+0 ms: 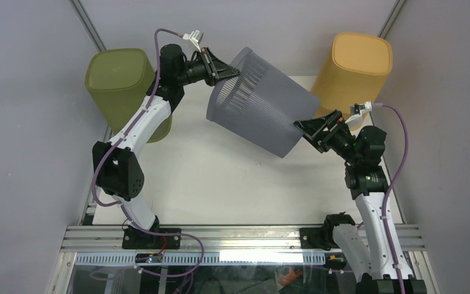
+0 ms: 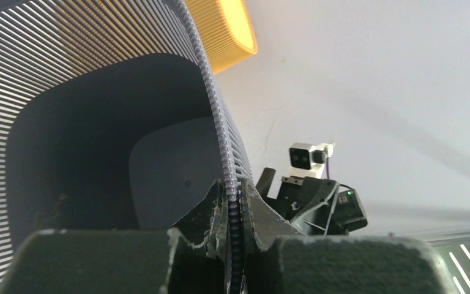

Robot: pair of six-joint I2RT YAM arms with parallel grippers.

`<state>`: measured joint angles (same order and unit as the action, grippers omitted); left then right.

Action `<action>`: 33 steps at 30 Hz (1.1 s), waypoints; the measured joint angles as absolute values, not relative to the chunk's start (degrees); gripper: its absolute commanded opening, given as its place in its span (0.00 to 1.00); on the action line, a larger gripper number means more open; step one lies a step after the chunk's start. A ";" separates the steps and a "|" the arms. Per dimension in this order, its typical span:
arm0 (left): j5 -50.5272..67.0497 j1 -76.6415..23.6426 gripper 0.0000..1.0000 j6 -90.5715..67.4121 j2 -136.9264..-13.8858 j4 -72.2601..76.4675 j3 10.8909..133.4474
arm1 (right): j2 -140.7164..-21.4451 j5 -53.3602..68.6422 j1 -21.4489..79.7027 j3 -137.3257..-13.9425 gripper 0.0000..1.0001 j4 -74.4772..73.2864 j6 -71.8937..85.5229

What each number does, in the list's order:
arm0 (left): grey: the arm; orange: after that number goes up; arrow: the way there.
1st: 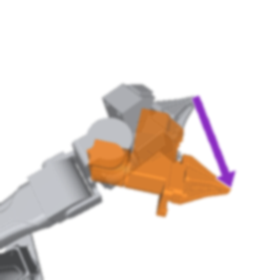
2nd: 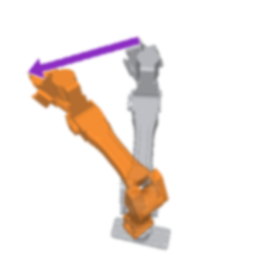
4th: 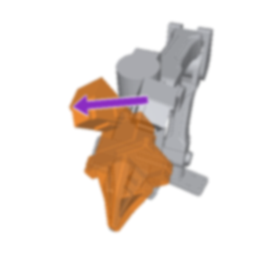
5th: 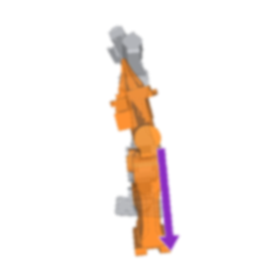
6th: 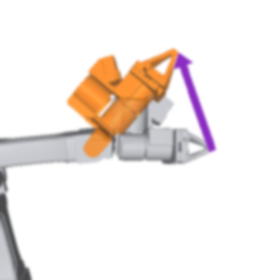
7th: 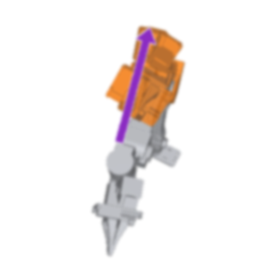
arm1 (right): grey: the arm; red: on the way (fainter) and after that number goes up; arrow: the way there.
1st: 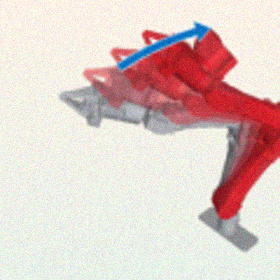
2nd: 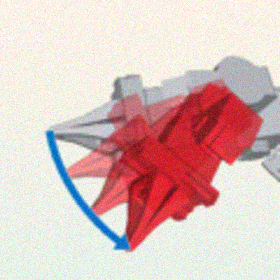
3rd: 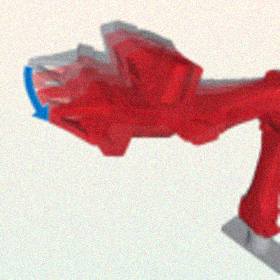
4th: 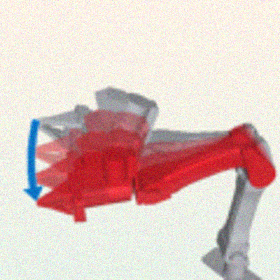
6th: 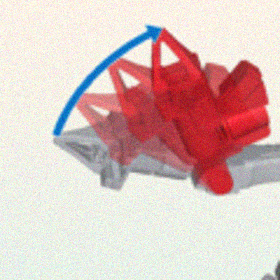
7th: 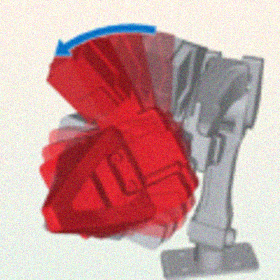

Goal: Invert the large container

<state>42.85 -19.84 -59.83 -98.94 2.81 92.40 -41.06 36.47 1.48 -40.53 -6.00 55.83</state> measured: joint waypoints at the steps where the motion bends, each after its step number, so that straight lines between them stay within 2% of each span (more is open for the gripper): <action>1: 42.96 -19.84 0.00 -60.01 -99.57 2.96 91.98 | -40.66 36.01 1.45 -41.12 0.93 -7.75 55.13; 15: 42.87 -20.91 0.01 -60.45 -104.73 3.05 89.47 | -40.01 32.93 1.30 -44.56 0.92 -18.57 51.96; 23: 40.88 -20.91 0.28 -58.04 -107.35 2.20 89.47 | -39.99 32.10 0.82 -48.99 0.93 -18.22 52.16; 26: 40.40 -21.30 0.38 -55.96 -109.23 0.75 89.47 | -39.97 33.04 0.86 -50.85 0.93 -14.85 52.97; 30: 40.56 -23.51 0.57 -54.28 -111.39 -0.64 89.47 | -39.62 36.07 1.30 -52.80 0.92 -8.23 55.09; 33: 40.58 -26.11 0.66 -52.69 -111.98 -2.42 89.47 | -39.72 37.98 1.65 -53.95 0.92 -3.36 56.34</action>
<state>40.58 -26.11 -52.69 -111.98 -2.42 89.47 -39.72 37.98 1.65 -53.95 -3.36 56.34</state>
